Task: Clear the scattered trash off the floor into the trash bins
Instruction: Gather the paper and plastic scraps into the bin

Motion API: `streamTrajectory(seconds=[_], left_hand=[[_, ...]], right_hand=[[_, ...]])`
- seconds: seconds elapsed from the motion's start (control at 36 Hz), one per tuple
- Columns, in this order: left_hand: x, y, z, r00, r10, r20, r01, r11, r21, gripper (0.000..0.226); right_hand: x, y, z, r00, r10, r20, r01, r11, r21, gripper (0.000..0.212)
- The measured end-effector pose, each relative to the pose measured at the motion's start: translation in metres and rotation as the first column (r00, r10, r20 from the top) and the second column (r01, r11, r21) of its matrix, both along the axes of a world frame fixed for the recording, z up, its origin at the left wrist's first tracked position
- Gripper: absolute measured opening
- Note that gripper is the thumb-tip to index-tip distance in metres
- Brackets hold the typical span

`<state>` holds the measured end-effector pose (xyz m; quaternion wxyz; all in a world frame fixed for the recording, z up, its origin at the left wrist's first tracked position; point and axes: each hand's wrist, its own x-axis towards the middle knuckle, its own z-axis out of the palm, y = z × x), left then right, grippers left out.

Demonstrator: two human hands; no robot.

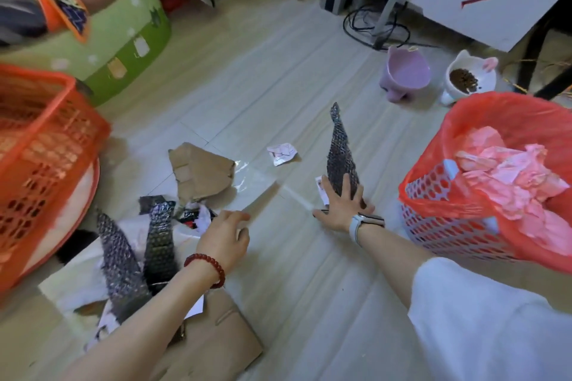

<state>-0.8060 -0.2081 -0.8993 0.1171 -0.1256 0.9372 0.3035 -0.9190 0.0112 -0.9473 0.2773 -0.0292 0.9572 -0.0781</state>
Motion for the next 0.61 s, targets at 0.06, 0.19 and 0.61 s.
streamTrajectory(seconds=[0.06, 0.19, 0.61], left_hand=[[-0.001, -0.004, -0.001, 1.000, -0.001, -0.012, 0.001, 1.000, -0.006, 0.031], [-0.005, -0.004, -0.001, 0.999, 0.004, -0.037, -0.004, 1.000, 0.002, 0.033], [0.016, 0.030, -0.023, 0.981, -0.122, -0.150, 0.100, 0.984, -0.149, 0.026]], right_hand=[[-0.006, -0.002, -0.015, 0.997, -0.001, 0.072, 0.003, 1.000, -0.023, 0.077], [0.033, -0.018, -0.022, 0.976, 0.180, 0.127, -0.184, 0.982, 0.028, 0.060], [0.108, 0.011, -0.004, 0.765, 0.643, -0.047, -0.640, 0.766, 0.064, 0.102]])
